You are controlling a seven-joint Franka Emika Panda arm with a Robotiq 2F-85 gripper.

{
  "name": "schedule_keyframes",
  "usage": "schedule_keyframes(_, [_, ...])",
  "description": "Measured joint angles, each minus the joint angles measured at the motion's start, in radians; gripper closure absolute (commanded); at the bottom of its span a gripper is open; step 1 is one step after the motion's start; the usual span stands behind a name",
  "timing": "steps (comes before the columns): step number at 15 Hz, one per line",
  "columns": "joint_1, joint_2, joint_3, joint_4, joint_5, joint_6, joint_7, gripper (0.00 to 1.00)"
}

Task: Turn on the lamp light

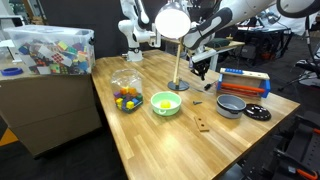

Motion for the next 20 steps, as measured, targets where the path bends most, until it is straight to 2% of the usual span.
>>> schedule_keyframes(4, [0.000,-0.053,-0.013,-0.029,-0.004,0.051,0.000,1.00])
schedule_keyframes(8, [-0.001,-0.147,-0.038,-0.145,-0.005,0.114,0.000,1.00])
schedule_keyframes(14, [-0.005,-0.357,-0.083,-0.418,-0.022,0.247,-0.001,1.00])
schedule_keyframes(20, [0.015,-0.666,-0.080,-0.756,-0.052,0.397,0.011,1.00])
